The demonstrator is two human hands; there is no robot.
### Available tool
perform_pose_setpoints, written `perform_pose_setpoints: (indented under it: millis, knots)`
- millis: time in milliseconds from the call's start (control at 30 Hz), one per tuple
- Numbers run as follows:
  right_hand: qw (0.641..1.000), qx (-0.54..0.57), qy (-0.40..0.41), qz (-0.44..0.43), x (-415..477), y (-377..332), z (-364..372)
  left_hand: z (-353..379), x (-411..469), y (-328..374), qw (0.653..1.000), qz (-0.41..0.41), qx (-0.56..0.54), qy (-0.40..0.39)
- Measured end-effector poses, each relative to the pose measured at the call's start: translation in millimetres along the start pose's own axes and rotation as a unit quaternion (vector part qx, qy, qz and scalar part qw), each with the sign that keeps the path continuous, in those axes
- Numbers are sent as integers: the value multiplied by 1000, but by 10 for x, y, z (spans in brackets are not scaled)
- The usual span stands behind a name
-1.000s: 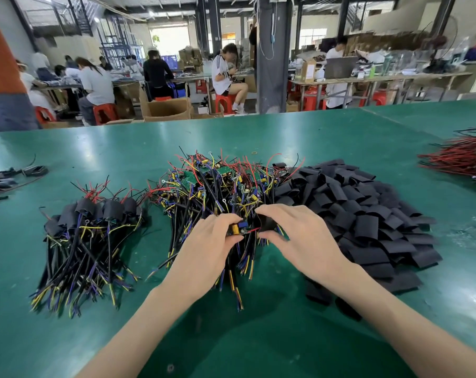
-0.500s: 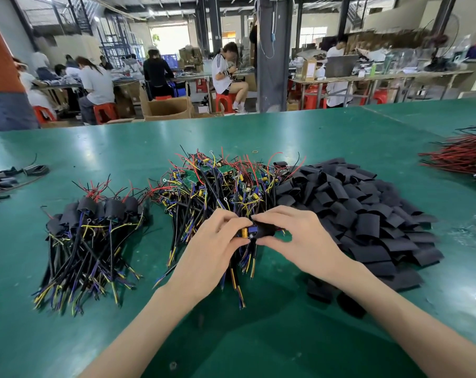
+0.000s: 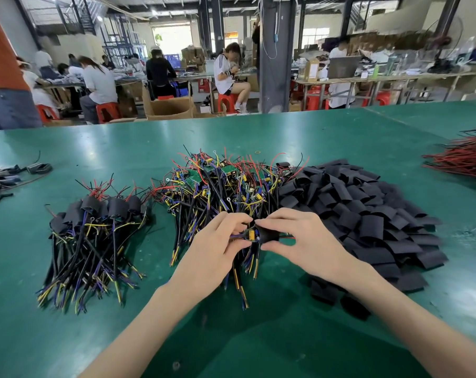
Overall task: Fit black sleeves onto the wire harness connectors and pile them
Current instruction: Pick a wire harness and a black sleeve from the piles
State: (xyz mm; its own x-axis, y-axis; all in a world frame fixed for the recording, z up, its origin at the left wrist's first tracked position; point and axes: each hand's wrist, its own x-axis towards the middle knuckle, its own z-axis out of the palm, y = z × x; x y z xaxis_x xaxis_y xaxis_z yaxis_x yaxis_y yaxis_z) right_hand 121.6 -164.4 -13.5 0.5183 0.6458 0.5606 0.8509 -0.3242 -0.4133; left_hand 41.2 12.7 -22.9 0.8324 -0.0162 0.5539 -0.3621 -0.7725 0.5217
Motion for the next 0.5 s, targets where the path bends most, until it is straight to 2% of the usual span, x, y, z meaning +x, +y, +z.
perform_pose_setpoints:
  millis: [200,367,500]
  knots:
    - [1000,-19,-10,-20,-6,0,-20,43,-13,-15,1000,-15,-5,25]
    - [993,-97,-13,-61,-13,-36,3,52,-16,3,999,-17,-13,36]
    - [995,-82,-28,-56,-16,-32,1,70,-33,51,999,1,-29,28]
